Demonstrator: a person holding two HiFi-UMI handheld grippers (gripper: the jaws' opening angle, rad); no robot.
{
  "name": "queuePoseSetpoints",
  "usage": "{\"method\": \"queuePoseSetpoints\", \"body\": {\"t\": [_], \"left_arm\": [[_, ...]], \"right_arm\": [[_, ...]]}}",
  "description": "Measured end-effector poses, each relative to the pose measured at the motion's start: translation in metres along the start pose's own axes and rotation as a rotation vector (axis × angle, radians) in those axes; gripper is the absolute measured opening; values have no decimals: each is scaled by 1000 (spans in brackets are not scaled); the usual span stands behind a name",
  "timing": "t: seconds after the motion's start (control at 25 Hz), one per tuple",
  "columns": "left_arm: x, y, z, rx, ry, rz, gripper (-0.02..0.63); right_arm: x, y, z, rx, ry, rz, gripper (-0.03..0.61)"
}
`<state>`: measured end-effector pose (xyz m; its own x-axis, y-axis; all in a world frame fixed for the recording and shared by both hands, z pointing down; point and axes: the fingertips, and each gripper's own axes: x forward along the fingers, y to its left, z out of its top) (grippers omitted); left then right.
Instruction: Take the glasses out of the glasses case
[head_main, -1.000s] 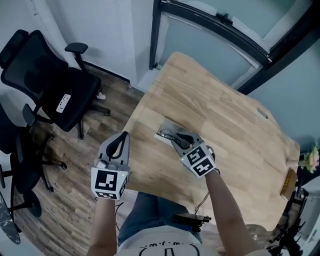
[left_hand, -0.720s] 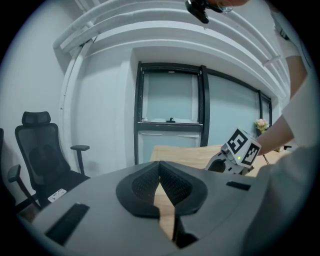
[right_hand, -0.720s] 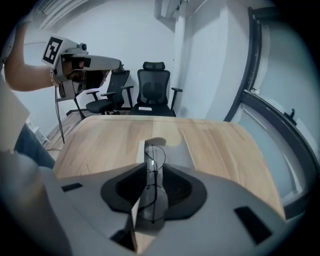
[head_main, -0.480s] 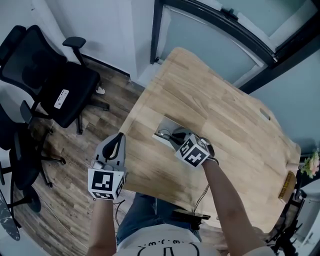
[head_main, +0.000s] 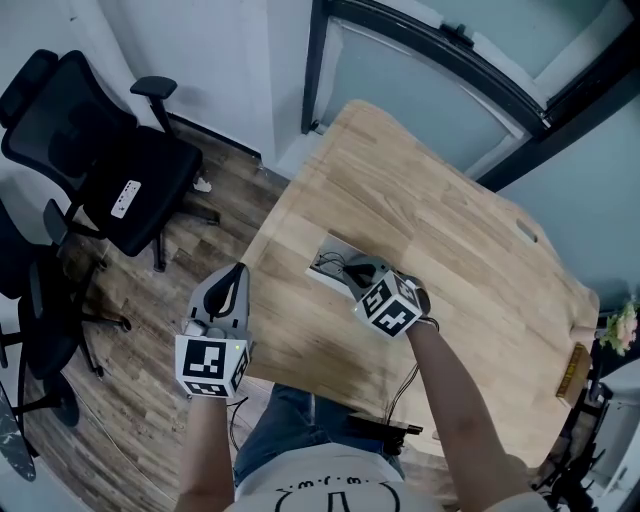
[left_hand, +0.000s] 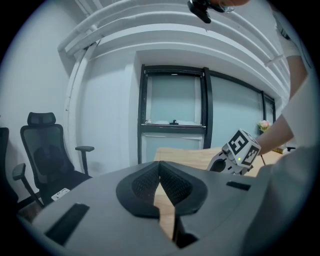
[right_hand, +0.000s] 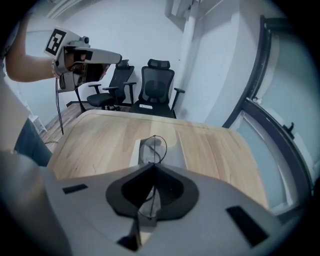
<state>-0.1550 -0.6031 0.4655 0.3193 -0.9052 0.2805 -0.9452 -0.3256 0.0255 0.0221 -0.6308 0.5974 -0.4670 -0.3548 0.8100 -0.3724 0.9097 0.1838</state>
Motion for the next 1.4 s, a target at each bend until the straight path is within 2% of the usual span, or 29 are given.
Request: {"method": "queuePoseSetpoints", "body": {"t": [0.24,0.44,0.68,0.88,1.0,1.16,1.4], "left_arm": [[-14,-2,15,5,-47,-8,17],[-27,-8,25,23,-93,-36,17],[-50,-18,49,53,-165,-48,17],[-65,-18,73,64,-236,-34,17],[-75,-24,87,76,-269,-33,17],[-89,-39,104,99,-308,-40,17],[-118,-59,128,165,-339,-22,17]], "right_arm": [[-24,-2,21,-3,-34,-54,15],[-59,1,39,-28,-62,-151,15],[-130,0,73,70,-235,-304,15],[-179,5,89,134,-353,-376,15],[-211,11,94,184,-433,-425,15],[-262,22,95,306,-569,-509,15],[-331,45,90,369,-696,-614,15]]}}
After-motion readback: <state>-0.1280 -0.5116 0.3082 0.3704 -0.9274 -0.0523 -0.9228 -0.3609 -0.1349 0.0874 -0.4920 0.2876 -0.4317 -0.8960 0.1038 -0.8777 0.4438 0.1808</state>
